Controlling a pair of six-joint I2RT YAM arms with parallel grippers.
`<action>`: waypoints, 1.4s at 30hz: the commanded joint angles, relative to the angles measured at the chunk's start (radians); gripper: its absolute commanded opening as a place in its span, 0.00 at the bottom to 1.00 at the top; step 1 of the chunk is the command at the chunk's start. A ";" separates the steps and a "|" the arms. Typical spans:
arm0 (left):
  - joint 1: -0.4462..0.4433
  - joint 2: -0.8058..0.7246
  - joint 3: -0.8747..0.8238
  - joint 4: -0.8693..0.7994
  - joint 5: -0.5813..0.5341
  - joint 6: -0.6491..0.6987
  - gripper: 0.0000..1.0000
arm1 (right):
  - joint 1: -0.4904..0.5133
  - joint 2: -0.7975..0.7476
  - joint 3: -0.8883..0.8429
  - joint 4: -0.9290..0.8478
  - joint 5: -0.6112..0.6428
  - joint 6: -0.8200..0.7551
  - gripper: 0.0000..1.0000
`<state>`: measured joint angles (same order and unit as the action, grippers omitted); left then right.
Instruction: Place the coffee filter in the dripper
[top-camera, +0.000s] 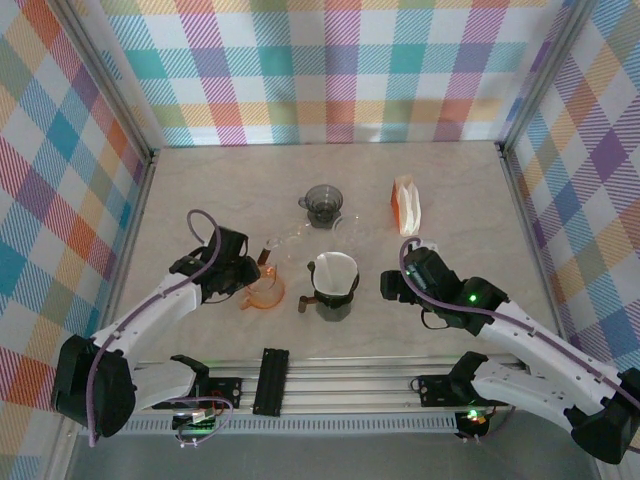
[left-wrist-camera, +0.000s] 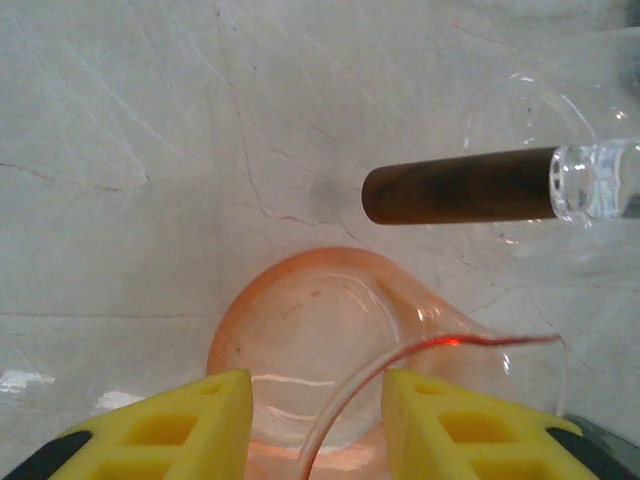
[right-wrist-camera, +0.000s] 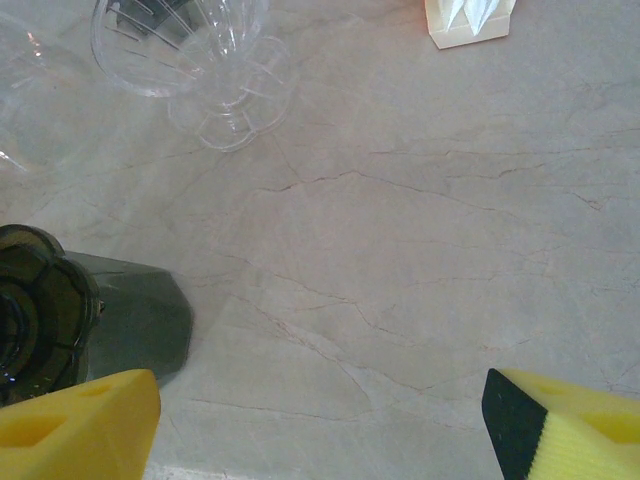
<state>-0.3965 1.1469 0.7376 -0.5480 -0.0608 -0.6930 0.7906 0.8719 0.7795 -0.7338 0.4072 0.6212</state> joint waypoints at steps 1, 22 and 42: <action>0.003 -0.059 -0.014 -0.048 0.027 -0.019 0.41 | -0.020 -0.014 -0.009 0.001 -0.016 0.018 0.85; 0.002 0.019 -0.005 -0.111 -0.002 0.009 0.23 | -0.239 0.046 -0.113 0.069 -0.286 -0.007 0.86; 0.004 -0.112 0.044 -0.213 0.026 -0.001 0.04 | -0.221 0.271 -0.200 0.366 -0.509 0.010 0.65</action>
<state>-0.3965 1.0786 0.7322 -0.7258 -0.0425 -0.6888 0.5537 1.1145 0.5831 -0.4709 -0.0288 0.6170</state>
